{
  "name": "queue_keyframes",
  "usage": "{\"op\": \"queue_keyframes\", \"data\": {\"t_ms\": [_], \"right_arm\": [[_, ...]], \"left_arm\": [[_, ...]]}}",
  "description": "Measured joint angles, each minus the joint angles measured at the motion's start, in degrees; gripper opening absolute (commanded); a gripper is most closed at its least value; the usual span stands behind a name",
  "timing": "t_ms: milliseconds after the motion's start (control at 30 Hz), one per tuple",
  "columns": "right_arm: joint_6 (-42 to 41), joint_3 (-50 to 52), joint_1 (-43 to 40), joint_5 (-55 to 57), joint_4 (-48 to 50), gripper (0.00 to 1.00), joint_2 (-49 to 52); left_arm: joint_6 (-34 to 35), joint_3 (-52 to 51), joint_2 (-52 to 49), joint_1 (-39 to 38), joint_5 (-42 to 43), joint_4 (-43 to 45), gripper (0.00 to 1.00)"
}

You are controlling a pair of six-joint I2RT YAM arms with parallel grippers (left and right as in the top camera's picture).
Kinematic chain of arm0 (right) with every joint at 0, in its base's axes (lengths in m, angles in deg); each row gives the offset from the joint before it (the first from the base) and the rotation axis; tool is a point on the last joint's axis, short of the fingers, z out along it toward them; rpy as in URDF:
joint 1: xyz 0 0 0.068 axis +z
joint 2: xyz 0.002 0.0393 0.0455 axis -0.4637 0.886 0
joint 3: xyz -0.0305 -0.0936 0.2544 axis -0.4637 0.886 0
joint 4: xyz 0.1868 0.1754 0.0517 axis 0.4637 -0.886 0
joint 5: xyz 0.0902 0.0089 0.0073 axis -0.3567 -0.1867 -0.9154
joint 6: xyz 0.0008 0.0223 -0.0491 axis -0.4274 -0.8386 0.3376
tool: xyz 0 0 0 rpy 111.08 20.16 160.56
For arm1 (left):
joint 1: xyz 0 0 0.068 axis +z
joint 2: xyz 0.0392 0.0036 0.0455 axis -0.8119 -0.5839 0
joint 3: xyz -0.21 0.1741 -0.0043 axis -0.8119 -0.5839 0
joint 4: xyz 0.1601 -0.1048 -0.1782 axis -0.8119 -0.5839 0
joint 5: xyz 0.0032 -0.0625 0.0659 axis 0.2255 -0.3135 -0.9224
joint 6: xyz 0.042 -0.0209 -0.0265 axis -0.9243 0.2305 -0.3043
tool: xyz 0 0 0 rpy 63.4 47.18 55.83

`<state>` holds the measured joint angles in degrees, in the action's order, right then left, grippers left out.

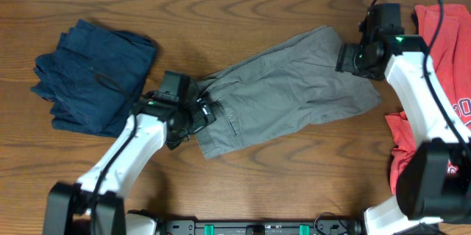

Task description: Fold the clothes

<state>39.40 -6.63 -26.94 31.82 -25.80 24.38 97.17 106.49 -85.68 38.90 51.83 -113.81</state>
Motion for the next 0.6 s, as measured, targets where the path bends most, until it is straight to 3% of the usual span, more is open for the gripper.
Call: {"op": "queue_keyframes", "data": {"t_ms": [167,233,267,300,333,467,500,600], "right_arm": [[0.0,-0.1,0.0,-0.3,-2.0,0.66,-0.2],[0.4,-0.1,0.0,-0.7,-2.3,0.66,0.0],[0.8,-0.1,0.0,-1.0,-2.4,0.66,0.0],[1.4,-0.1,0.0,-1.8,-2.3,0.66,0.0],[2.3,-0.1,0.0,-2.8,-2.3,0.66,0.0],[4.5,-0.1,0.0,-6.2,-2.3,0.67,0.0],[4.9,-0.1,0.1,-6.8,-2.3,0.66,0.0],[5.6,-0.1,0.7,-7.6,-2.2,0.67,0.0]], "left_arm": [[-0.4,0.0,-7.0,-0.4,0.7,5.6,0.96],[-0.6,0.4,-8.5,-0.4,1.2,8.0,0.89],[-0.6,0.7,-9.0,-0.4,1.4,8.9,0.84],[-0.6,0.8,-9.4,-0.4,1.7,10.0,0.72],[-0.8,0.9,-9.9,-0.4,2.3,11.5,0.54],[-0.9,1.1,-11.9,-0.4,3.0,14.1,0.22],[-1.3,1.1,-12.2,-0.4,3.3,14.4,0.08],[-2.0,1.1,-12.5,-0.4,3.9,14.4,0.06]]}}
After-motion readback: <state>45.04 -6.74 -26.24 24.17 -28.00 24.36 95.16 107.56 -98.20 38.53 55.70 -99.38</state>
